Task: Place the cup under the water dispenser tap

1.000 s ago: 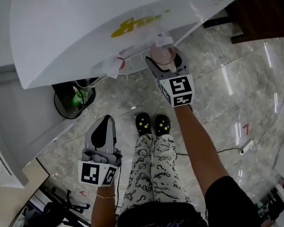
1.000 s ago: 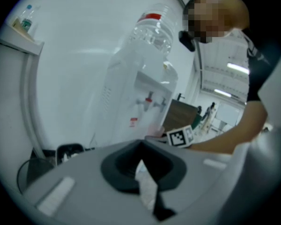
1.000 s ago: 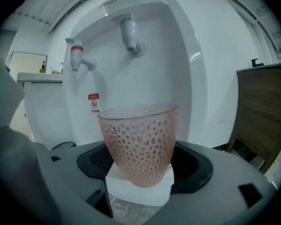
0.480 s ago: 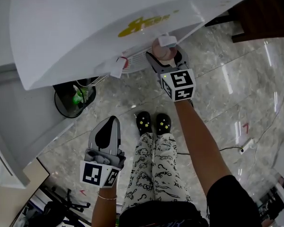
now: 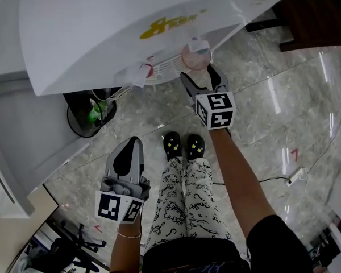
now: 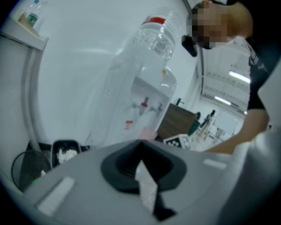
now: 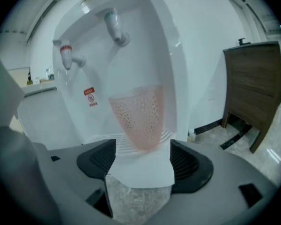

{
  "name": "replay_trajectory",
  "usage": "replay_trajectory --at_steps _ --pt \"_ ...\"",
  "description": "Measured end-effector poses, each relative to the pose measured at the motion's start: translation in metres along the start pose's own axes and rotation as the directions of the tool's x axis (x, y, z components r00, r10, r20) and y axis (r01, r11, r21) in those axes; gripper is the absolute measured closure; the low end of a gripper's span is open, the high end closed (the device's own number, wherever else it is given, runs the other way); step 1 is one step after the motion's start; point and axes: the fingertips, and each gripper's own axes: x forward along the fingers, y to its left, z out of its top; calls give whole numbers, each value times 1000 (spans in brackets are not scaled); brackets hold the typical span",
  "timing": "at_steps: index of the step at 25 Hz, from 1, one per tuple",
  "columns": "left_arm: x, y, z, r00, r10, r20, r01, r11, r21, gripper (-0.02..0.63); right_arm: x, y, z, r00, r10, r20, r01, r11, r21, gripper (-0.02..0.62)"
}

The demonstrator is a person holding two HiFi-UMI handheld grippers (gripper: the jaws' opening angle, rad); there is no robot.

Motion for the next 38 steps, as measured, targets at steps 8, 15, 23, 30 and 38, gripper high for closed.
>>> replay_trajectory --at_steps 8,15,23,30,38 --pt "-21 -51 70 996 -25 81 16 994 111 614 -182 35 86 963 72 260 -140 956 257 526" --pt "-61 -143 220 963 -184 196 129 955 266 614 -346 96 248 895 289 341 -331 941 72 580" --pt "-112 -225 354 892 -320 321 135 864 486 614 -442 128 371 800 344 492 -333 936 -112 581" --pt "-120 -251 337 882 -379 279 226 862 453 614 -468 126 363 821 320 472 -303 946 -115 581" --pt "-128 -228 332 901 -326 284 193 891 411 614 -461 126 354 840 300 453 -286 953 -101 581"
